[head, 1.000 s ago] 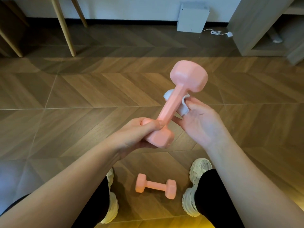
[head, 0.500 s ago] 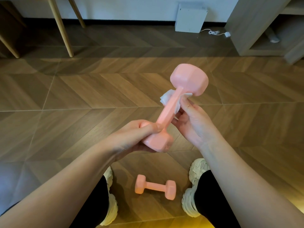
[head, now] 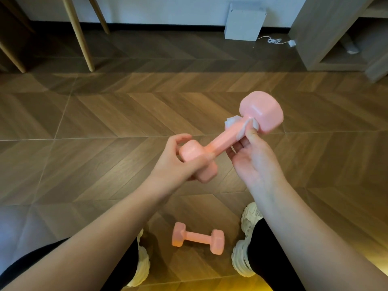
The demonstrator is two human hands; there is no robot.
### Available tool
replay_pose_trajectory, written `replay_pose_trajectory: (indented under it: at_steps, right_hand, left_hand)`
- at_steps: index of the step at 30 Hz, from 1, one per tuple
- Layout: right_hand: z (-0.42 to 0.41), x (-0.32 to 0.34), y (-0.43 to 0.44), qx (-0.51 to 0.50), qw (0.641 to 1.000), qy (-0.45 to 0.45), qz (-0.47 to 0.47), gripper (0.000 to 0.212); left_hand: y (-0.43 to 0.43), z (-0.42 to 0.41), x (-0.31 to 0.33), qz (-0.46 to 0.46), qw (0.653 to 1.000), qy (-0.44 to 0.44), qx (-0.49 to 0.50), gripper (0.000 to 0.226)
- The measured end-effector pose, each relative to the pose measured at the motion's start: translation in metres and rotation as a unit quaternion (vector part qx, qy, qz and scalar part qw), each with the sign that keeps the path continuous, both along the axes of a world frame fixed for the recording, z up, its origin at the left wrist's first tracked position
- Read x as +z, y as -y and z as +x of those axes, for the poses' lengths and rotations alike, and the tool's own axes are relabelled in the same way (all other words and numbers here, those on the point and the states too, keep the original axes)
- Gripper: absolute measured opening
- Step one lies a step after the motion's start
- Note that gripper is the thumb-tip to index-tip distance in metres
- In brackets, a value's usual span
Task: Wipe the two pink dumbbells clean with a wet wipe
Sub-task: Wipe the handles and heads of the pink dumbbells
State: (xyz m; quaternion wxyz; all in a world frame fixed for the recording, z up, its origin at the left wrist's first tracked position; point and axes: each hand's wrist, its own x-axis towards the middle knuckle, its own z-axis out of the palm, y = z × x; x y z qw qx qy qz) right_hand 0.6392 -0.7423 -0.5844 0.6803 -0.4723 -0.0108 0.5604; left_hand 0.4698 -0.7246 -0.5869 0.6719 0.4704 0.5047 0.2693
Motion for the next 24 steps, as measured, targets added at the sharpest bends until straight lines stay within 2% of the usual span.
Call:
replay_pose_trajectory:
  at_steps: [2, 5, 7, 11, 14, 16, 18, 21, 24]
  right_hand:
    - [0.003, 0.002, 0.002, -0.01, 1.0, -0.001, 0.003, 0.022]
    - [0.003, 0.005, 0.004, -0.02, 1.0, -0.012, 0.007, 0.022]
    - [0.003, 0.007, 0.003, -0.028, 0.999, -0.017, 0.011, 0.023]
    - [0.003, 0.008, 0.003, -0.023, 1.0, -0.008, 0.019, 0.034]
    - [0.006, 0.011, 0.003, -0.022, 0.999, 0.006, 0.024, 0.033]
    - [0.008, 0.011, 0.003, -0.019, 1.0, 0.012, 0.022, 0.026]
    - [0.008, 0.011, 0.004, -0.022, 1.0, 0.011, 0.008, 0.026]
    - [0.007, 0.012, 0.003, -0.038, 0.999, -0.016, -0.009, 0.039]
    - [0.007, 0.013, 0.003, -0.047, 0.998, -0.045, -0.007, 0.042]
  left_hand:
    - [-0.002, -0.001, 0.001, -0.173, 0.981, 0.083, -0.016, 0.088]
    - [-0.001, -0.001, 0.002, -0.331, 0.929, 0.143, -0.079, 0.079]
    - [0.002, 0.001, 0.002, -0.366, 0.912, 0.16, -0.091, 0.077]
    - [0.003, 0.006, 0.002, -0.35, 0.915, 0.196, -0.047, 0.078]
    - [0.004, 0.007, 0.0, -0.243, 0.953, 0.18, -0.033, 0.085]
    - [0.004, 0.009, -0.004, -0.105, 0.988, 0.106, -0.039, 0.088]
    - [0.003, 0.009, -0.005, 0.055, 0.997, 0.013, -0.051, 0.082]
    - [0.001, 0.005, -0.01, 0.28, 0.953, -0.092, -0.07, 0.078]
    - [0.002, 0.005, -0.013, 0.411, 0.897, -0.147, -0.076, 0.088]
